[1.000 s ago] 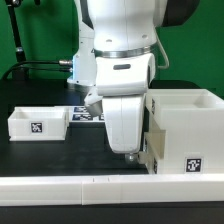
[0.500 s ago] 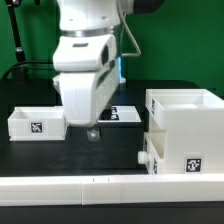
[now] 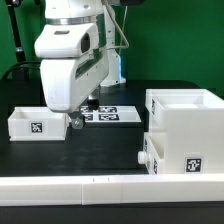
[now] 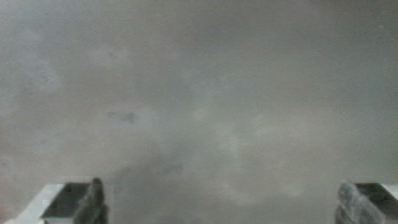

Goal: Assemble drawer

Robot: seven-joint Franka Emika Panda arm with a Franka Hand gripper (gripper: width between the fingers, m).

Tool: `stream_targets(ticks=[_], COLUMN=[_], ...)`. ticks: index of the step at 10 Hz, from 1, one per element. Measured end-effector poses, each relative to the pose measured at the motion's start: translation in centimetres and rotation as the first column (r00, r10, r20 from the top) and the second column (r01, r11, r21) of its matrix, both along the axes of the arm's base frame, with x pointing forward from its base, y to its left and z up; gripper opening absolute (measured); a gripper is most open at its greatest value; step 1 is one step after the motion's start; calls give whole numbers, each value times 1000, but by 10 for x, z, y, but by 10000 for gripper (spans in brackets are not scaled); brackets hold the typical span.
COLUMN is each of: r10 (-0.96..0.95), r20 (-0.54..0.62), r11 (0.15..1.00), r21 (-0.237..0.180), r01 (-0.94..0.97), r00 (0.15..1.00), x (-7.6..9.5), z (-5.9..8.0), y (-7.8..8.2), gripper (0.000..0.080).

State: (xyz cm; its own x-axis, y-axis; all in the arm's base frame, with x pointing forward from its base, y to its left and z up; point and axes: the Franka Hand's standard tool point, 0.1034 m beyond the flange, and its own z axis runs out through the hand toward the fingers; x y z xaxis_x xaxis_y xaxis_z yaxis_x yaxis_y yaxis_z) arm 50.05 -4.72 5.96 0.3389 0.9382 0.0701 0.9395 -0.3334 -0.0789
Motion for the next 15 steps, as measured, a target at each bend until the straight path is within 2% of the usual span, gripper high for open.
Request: stream_targets(ticks=[2, 3, 5, 6, 8, 9, 12, 15], r10=[-21, -129, -360, -435, -575, -588, -758, -914], r20=[-2, 11, 25, 28, 10, 10, -2, -7], r11=[1000, 992, 932, 899, 817, 808, 651, 404], r21=[-1, -8, -31, -37, -41, -41, -48, -76], r01=[21, 129, 361, 436, 575, 587, 757, 912], r00=[1000, 992, 933, 900, 818, 809, 652, 405], x=[-1, -6, -29, -38, -45, -44, -44, -50], z=[0, 2, 5, 1, -2, -2, -2, -3], y=[-2, -12, -27, -31, -34, -33, -33, -36], gripper=[649, 649, 649, 649, 649, 649, 649, 649])
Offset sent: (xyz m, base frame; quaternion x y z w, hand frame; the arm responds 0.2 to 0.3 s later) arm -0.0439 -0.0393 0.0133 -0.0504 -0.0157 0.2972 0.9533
